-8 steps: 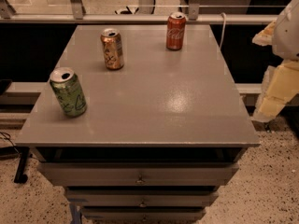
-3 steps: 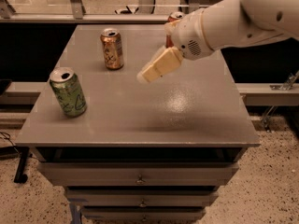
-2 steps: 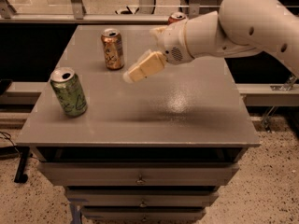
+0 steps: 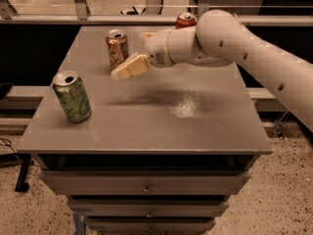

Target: Move orange can near coke can

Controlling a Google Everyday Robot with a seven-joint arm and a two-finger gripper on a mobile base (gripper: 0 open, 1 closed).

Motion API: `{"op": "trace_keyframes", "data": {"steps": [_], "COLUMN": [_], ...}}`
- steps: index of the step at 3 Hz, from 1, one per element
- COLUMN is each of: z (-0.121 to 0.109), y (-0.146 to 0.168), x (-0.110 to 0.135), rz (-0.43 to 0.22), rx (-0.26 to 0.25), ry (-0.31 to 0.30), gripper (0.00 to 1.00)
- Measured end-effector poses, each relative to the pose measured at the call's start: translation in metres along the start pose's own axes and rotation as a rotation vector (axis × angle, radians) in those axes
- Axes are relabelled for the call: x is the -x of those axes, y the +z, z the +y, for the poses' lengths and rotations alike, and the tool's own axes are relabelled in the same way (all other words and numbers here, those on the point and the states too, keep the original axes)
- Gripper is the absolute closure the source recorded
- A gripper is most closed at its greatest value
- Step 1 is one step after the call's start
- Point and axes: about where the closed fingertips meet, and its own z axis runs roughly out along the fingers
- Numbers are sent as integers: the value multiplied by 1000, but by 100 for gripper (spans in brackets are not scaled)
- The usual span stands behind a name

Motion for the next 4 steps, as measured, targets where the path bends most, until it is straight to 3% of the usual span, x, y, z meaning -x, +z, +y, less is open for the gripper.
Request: {"op": "trace_keyframes", "data": {"steps": [2, 3, 4], "z": [-43, -46, -50], "y": [44, 55, 53], "x": [0, 6, 4], "rz": [-68, -101, -120], "rx": [-13, -13, -20], "ry": [28, 45, 68], "gripper": [0, 17, 41]}}
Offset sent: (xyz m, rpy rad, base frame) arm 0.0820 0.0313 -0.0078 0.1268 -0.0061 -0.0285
